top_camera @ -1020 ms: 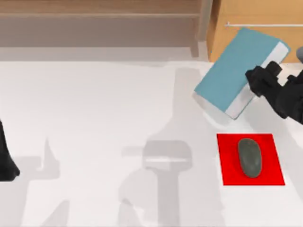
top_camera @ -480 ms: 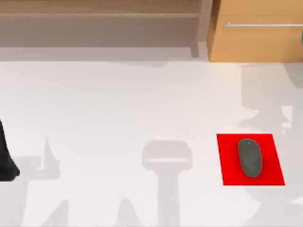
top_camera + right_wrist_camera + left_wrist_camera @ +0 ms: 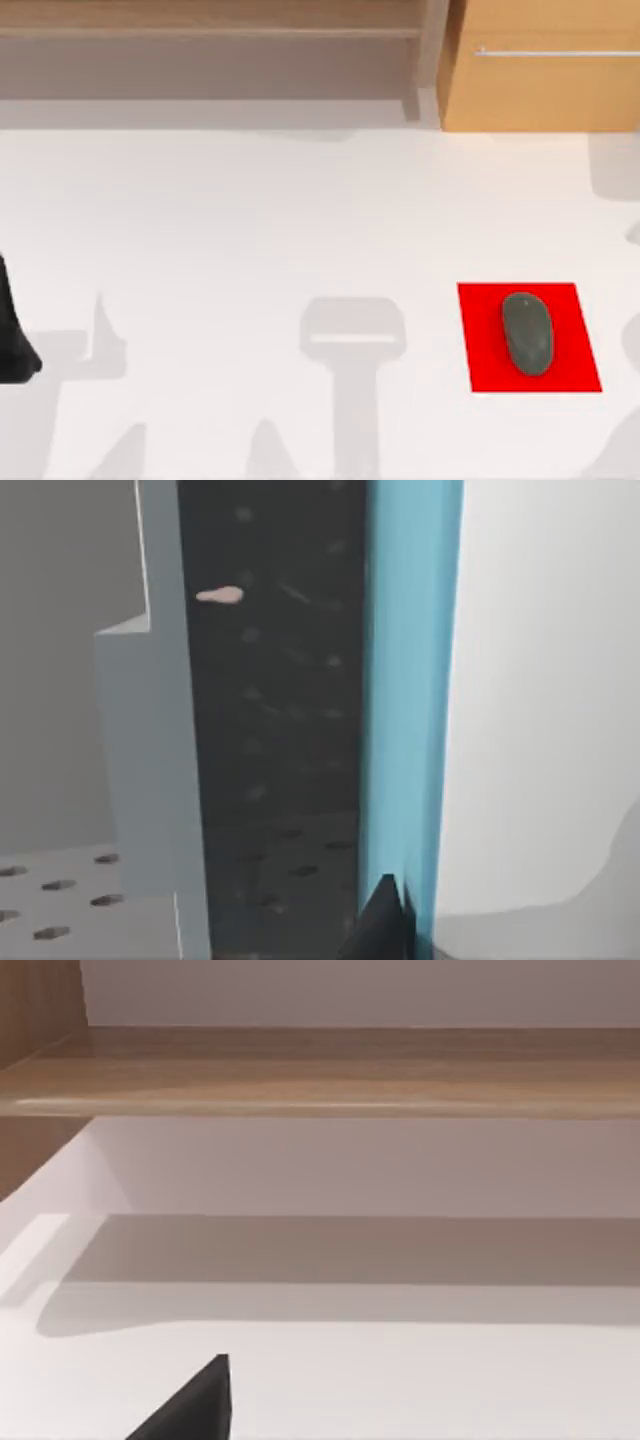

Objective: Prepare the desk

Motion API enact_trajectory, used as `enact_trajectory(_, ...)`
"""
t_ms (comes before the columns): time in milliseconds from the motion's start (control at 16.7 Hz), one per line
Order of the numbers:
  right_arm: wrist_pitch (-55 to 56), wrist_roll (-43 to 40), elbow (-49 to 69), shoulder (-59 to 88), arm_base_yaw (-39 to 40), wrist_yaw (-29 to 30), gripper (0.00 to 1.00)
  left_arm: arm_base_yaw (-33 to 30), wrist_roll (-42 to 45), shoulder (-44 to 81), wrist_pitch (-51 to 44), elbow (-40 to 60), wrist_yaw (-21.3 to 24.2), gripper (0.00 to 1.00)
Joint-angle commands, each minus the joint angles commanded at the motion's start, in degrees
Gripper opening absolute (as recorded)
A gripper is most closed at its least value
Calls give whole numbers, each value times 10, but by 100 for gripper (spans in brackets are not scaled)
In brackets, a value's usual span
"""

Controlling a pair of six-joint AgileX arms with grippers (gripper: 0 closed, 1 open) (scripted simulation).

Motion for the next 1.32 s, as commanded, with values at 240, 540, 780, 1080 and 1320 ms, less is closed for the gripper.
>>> enact_trajectory(240, 0, 0, 0, 0, 0, 0, 0, 0, 0, 0, 0, 0, 0, 100)
enact_trajectory(540, -2, 3, 30, 20, 12, 9, 0, 0, 0, 0, 0, 0, 0, 100)
enact_trajectory(780, -9, 7, 64, 53, 21, 21, 0, 0, 0, 0, 0, 0, 0, 100)
enact_trajectory(1080, -9, 7, 64, 53, 21, 21, 15, 0, 0, 0, 0, 0, 0, 100)
enact_trajectory(1320, -9, 7, 64, 53, 21, 21, 45, 0, 0, 0, 0, 0, 0, 100)
